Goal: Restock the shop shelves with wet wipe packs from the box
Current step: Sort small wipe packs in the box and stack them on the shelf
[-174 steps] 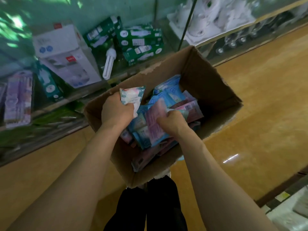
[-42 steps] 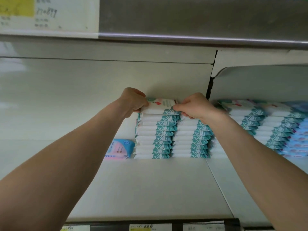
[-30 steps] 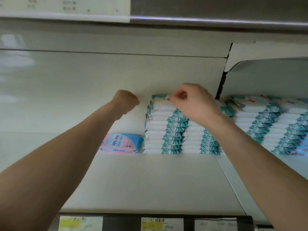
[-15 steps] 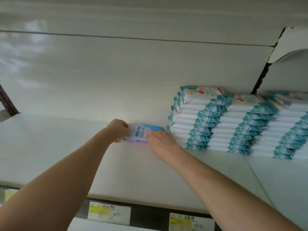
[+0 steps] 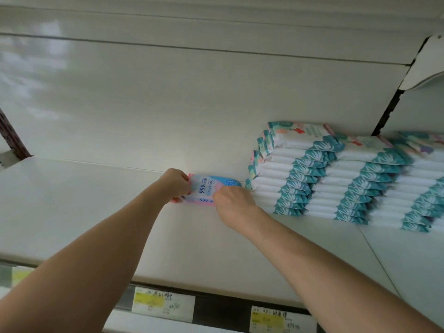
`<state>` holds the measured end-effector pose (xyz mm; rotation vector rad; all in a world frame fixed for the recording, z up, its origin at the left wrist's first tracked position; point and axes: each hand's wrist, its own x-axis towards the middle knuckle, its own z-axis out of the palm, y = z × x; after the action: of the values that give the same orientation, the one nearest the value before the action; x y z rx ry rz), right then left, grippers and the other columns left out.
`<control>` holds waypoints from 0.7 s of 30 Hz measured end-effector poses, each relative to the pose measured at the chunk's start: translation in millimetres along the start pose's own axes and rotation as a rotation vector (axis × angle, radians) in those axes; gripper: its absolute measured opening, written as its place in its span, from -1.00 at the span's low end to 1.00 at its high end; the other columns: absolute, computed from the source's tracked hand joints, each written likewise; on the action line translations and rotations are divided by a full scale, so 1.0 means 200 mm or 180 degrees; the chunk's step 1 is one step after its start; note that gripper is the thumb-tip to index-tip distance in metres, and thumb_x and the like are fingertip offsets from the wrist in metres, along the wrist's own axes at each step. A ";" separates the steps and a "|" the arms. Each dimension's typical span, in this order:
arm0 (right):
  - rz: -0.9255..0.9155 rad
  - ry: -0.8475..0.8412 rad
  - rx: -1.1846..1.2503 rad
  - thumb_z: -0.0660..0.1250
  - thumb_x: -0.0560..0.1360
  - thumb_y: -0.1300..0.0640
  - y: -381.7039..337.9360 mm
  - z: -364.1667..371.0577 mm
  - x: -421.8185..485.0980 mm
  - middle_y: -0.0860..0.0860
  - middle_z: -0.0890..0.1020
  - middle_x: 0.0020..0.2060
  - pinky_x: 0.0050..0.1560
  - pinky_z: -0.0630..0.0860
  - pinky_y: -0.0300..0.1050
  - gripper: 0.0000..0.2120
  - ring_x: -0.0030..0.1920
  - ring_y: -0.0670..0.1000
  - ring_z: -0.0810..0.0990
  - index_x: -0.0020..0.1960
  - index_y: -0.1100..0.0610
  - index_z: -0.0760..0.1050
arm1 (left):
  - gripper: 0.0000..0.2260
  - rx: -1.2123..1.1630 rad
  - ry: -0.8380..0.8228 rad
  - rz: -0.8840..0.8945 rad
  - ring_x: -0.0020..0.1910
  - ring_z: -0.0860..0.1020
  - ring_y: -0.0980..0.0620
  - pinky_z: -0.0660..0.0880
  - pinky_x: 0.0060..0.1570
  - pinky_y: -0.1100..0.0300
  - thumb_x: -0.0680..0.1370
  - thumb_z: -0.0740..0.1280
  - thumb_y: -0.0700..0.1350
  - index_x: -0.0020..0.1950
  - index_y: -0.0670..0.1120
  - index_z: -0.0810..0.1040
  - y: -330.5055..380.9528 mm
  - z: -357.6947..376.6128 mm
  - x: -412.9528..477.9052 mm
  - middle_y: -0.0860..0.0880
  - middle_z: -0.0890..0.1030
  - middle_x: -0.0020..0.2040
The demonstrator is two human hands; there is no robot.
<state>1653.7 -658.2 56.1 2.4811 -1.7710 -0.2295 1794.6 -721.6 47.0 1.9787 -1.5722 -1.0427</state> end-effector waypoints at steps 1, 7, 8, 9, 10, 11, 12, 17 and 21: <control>-0.0001 0.0016 -0.0008 0.11 0.57 0.32 0.00 -0.01 0.00 0.14 0.48 0.24 0.01 0.44 -0.07 -0.69 0.20 0.14 0.52 0.30 0.22 0.39 | -0.86 0.0030 0.0004 0.0005 -0.17 0.51 -0.12 0.56 -0.09 0.09 0.56 0.24 -0.27 0.05 -0.11 0.54 0.00 0.00 -0.01 -0.19 0.56 -0.09; 0.0040 0.0200 0.0182 0.18 0.54 0.30 -0.04 -0.14 -0.01 0.12 0.55 0.17 -0.07 0.34 -0.13 -0.73 0.19 0.14 0.53 0.21 0.18 0.47 | -0.62 0.0007 0.0447 0.0106 0.13 0.53 -0.18 0.40 -0.11 0.18 0.53 0.29 -0.26 0.35 -0.14 0.45 -0.01 -0.08 -0.12 -0.18 0.53 0.21; -0.0012 0.0221 0.0236 0.18 0.54 0.28 -0.04 -0.17 -0.01 0.13 0.54 0.18 -0.06 0.33 -0.13 -0.74 0.19 0.16 0.52 0.21 0.18 0.47 | -0.60 -0.0015 0.0530 0.0099 0.16 0.52 -0.17 0.41 -0.10 0.19 0.53 0.28 -0.27 0.37 -0.15 0.44 -0.03 -0.10 -0.15 -0.17 0.53 0.21; -0.0078 0.0241 0.0292 0.20 0.55 0.25 -0.05 -0.20 -0.02 0.14 0.54 0.18 -0.05 0.33 -0.14 -0.74 0.20 0.16 0.52 0.21 0.16 0.48 | -0.61 -0.0031 0.0604 0.0069 0.14 0.52 -0.15 0.42 -0.08 0.19 0.52 0.28 -0.28 0.36 -0.15 0.45 -0.04 -0.13 -0.19 -0.17 0.54 0.17; -0.0125 0.0252 0.0353 0.21 0.56 0.21 -0.05 -0.22 -0.03 0.13 0.54 0.18 -0.06 0.31 -0.15 -0.76 0.20 0.16 0.51 0.20 0.12 0.50 | -0.61 -0.0034 0.0670 0.0061 0.12 0.52 -0.14 0.44 -0.06 0.19 0.52 0.27 -0.28 0.36 -0.15 0.46 -0.05 -0.14 -0.22 -0.16 0.54 0.15; -0.0242 0.0287 0.0422 0.23 0.56 0.16 -0.06 -0.25 -0.04 0.12 0.55 0.18 -0.07 0.30 -0.17 -0.77 0.19 0.15 0.52 0.20 0.06 0.51 | -0.60 -0.0040 0.0782 0.0005 0.12 0.53 -0.13 0.47 -0.03 0.18 0.52 0.27 -0.28 0.36 -0.14 0.45 -0.07 -0.17 -0.28 -0.16 0.54 0.16; -0.0317 0.0321 0.0466 0.24 0.57 0.11 -0.07 -0.26 -0.04 0.10 0.55 0.17 -0.08 0.30 -0.18 -0.78 0.18 0.15 0.52 0.19 0.01 0.53 | -0.59 -0.0047 0.0851 -0.0035 0.11 0.54 -0.14 0.50 0.00 0.16 0.52 0.28 -0.27 0.37 -0.13 0.45 -0.08 -0.19 -0.32 -0.17 0.54 0.18; -0.0822 0.0455 0.0516 0.19 0.55 0.21 -0.19 -0.28 -0.10 0.09 0.57 0.11 -0.10 0.33 -0.17 -0.79 0.09 0.15 0.53 0.13 0.11 0.52 | -0.58 -0.0258 0.1233 -0.0316 0.00 0.60 -0.16 0.58 0.05 0.02 0.53 0.29 -0.24 0.40 -0.10 0.42 -0.13 -0.22 -0.62 -0.20 0.55 0.14; -0.1383 0.0503 0.0516 0.19 0.54 0.24 -0.29 -0.30 -0.25 0.11 0.57 0.08 -0.12 0.35 -0.17 -0.78 0.07 0.15 0.54 0.13 0.13 0.53 | -0.60 -0.0466 0.1556 -0.0596 0.03 0.56 -0.12 0.56 -0.07 0.07 0.55 0.29 -0.24 0.39 -0.12 0.41 -0.19 -0.15 -0.89 -0.15 0.53 0.06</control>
<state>1702.5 -592.7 109.8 2.8822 -1.2208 0.0879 1826.5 -545.5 94.2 2.1013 -1.0401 -0.6433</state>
